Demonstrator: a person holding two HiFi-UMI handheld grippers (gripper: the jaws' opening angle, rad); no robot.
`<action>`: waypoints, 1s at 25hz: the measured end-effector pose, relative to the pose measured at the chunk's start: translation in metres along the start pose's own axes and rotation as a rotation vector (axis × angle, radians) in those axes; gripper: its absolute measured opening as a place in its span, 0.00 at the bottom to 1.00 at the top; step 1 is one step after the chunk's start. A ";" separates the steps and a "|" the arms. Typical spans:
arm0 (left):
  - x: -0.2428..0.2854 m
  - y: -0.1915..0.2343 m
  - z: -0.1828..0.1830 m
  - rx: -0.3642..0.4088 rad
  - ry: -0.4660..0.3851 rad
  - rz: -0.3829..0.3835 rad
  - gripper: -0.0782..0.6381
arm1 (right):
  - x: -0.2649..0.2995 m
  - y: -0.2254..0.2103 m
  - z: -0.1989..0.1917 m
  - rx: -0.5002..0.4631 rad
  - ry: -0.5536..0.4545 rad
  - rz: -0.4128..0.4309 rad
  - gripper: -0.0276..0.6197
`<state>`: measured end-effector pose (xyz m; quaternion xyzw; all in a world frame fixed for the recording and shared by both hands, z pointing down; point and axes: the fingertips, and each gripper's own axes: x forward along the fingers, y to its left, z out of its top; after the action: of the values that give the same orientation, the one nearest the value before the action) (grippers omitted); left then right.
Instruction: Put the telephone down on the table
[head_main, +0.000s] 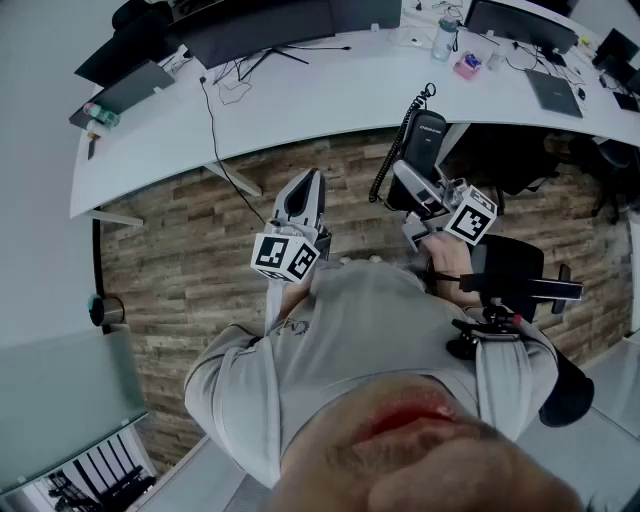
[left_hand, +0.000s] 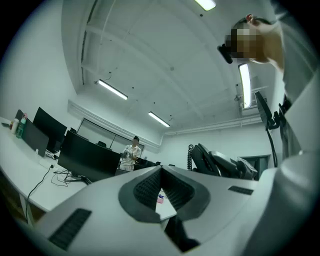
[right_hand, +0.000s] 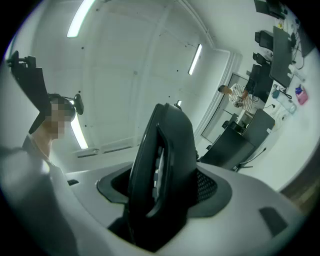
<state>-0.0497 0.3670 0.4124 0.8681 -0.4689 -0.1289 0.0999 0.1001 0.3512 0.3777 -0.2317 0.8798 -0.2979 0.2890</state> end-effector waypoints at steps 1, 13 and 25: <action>0.000 0.000 0.000 0.000 -0.004 -0.002 0.11 | -0.001 -0.002 0.001 -0.010 -0.002 -0.012 0.51; 0.003 0.003 -0.004 -0.006 -0.019 0.012 0.11 | -0.003 -0.008 0.001 -0.011 0.006 -0.016 0.51; 0.035 -0.038 -0.036 0.042 0.065 0.041 0.11 | -0.039 -0.036 0.009 0.050 0.093 0.073 0.51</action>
<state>0.0102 0.3607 0.4310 0.8639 -0.4857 -0.0888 0.0994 0.1423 0.3446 0.4100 -0.1781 0.8924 -0.3196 0.2640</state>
